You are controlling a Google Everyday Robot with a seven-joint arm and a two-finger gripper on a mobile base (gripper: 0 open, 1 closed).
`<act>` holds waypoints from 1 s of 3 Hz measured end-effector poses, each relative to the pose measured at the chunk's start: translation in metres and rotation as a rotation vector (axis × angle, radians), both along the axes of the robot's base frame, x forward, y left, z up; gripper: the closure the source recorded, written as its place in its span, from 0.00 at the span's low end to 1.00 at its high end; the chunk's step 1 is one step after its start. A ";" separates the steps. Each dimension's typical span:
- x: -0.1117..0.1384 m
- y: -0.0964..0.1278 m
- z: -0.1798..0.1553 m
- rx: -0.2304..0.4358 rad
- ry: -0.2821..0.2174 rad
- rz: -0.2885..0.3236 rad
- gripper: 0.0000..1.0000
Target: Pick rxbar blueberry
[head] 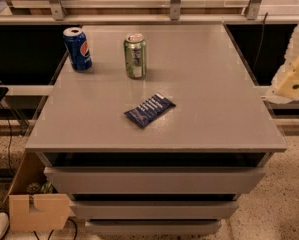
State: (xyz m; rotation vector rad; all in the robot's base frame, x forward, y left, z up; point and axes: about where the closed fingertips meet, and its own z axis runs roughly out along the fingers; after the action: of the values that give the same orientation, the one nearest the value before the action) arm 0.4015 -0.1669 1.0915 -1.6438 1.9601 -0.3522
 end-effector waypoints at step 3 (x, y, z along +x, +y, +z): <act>0.000 0.000 0.000 0.000 0.000 0.001 0.00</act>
Offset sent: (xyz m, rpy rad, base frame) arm 0.0127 0.0179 0.0118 -0.0196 -0.0641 0.1377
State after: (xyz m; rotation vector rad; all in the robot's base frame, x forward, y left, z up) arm 0.4015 -0.1668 1.0916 -1.6444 1.9592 -0.3524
